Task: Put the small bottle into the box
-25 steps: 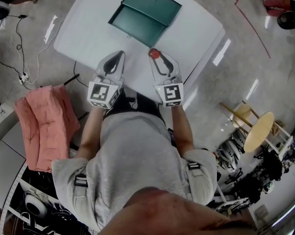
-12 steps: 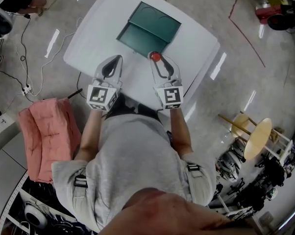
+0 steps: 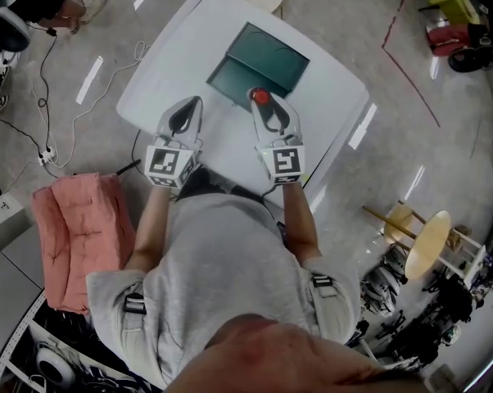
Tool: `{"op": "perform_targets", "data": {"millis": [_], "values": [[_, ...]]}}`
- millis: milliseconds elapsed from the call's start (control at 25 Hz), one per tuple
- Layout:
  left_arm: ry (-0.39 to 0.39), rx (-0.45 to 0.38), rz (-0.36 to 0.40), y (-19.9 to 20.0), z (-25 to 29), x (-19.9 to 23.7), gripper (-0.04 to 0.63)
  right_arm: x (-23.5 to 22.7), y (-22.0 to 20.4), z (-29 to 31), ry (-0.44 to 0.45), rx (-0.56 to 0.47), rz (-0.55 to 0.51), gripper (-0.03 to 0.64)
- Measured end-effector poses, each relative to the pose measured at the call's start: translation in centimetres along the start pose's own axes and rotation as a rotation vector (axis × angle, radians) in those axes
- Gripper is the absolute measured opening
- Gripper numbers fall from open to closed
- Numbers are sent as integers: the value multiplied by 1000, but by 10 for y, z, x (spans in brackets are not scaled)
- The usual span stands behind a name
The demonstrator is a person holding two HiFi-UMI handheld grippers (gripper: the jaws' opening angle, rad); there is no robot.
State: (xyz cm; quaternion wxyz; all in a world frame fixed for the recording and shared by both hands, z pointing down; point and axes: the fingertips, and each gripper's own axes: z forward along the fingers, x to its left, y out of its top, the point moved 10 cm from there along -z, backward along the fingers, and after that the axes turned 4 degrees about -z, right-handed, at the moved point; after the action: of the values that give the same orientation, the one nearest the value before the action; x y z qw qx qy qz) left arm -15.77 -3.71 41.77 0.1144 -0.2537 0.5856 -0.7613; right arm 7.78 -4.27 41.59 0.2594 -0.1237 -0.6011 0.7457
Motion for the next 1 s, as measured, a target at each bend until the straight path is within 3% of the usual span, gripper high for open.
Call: {"op": "perform_targets", "data": {"millis": [440,1000], "values": [[48,1,-15,4,2,36,12,9,7,48,45,-1,-5,129],[86,65,-57,-8,22,75,11,10,-14,106,109,83,26,129]]}}
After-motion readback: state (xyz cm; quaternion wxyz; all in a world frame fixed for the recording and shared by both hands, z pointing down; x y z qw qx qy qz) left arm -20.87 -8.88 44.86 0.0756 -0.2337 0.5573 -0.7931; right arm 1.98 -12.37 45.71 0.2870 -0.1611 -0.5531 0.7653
